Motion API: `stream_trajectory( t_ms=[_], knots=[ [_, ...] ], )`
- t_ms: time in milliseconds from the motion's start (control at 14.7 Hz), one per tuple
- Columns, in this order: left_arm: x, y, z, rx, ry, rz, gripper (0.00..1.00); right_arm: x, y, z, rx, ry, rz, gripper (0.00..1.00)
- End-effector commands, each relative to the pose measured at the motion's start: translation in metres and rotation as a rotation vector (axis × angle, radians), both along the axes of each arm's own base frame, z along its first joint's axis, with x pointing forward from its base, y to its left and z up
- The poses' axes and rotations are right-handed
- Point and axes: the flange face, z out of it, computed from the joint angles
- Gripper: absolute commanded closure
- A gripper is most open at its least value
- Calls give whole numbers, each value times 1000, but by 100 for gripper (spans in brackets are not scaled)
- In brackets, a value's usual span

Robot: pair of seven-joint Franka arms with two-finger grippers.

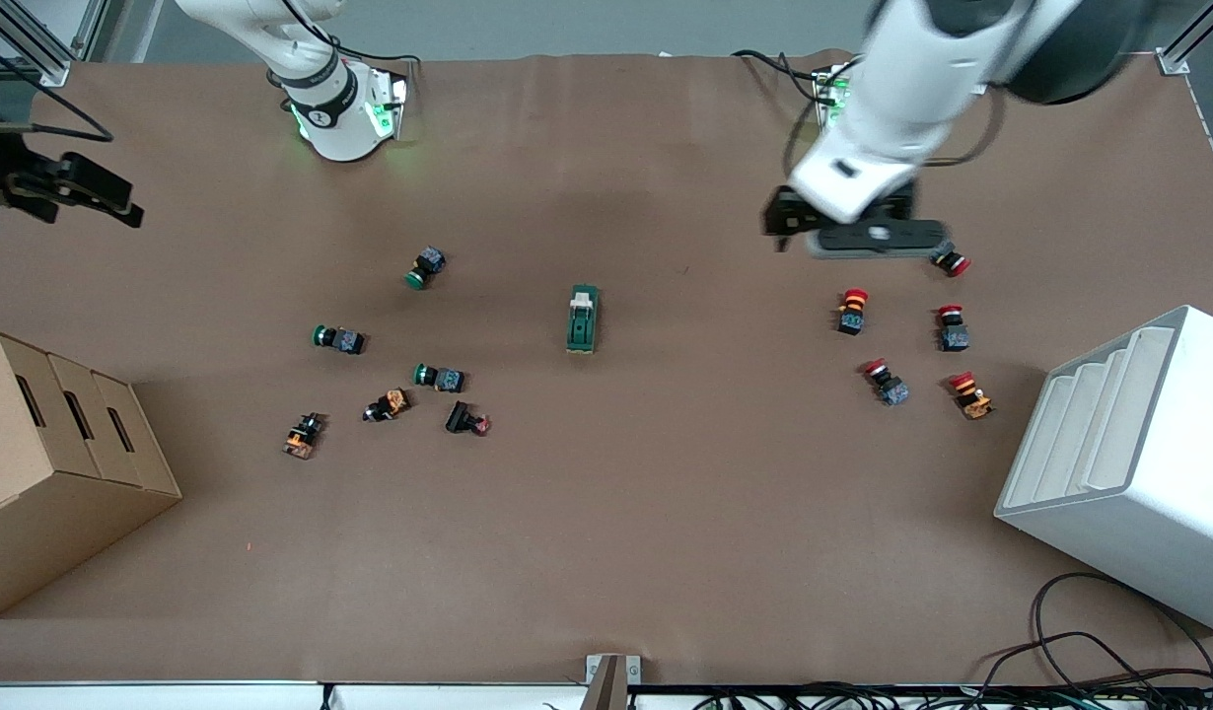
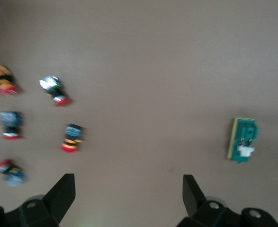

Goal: Close load switch with both arms

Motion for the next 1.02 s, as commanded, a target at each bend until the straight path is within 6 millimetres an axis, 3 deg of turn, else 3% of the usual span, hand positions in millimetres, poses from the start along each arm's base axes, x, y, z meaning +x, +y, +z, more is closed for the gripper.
stream_trajectory(
  t_ms=[0,272,408,545,817,953],
  knots=[
    [-36,-41,-33,-14,-17,80,0,-2,34,-10,14,5,-55,0],
    [-101,-114,-87,-120,-75,171,0,10,95,-62,58,27,-139,0],
    [-133,-137,-118,-144,-101,162,0,18,132,-90,80,73,-191,0],
    [-150,-155,-142,-122,-112,132,0,26,169,-114,84,84,-284,0],
    [-185,-189,-200,-72,-207,40,2,27,243,-173,60,125,-283,0],
    [-210,-208,-227,-68,-254,3,2,29,271,-198,88,134,-339,0]
  ],
)
